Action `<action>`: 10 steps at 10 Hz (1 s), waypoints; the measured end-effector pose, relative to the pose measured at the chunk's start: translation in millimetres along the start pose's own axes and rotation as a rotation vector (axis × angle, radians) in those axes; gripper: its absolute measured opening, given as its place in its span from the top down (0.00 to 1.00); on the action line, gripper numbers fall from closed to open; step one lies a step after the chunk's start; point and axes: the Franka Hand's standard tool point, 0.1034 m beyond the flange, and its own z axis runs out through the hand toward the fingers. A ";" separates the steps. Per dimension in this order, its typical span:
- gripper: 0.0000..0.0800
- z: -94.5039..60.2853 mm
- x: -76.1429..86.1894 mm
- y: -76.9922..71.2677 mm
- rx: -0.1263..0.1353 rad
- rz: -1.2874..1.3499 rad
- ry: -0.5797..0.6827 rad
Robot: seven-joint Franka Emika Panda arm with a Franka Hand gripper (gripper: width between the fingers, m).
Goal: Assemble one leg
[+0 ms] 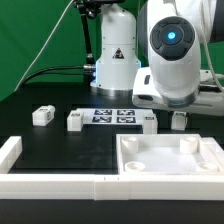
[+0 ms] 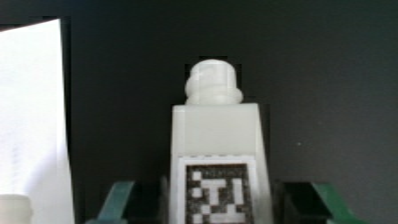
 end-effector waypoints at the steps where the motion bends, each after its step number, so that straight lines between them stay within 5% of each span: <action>1: 0.64 0.0 0.0 0.0 0.000 0.000 0.000; 6: 0.64 -3.0 -2.3 0.4 0.000 -0.002 -0.007; 10: 0.64 -57.0 -30.8 3.9 0.012 -0.015 -0.017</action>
Offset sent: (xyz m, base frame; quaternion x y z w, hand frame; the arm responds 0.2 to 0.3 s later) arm 0.0000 0.0000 0.0000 0.0000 0.0000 0.0000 1.0000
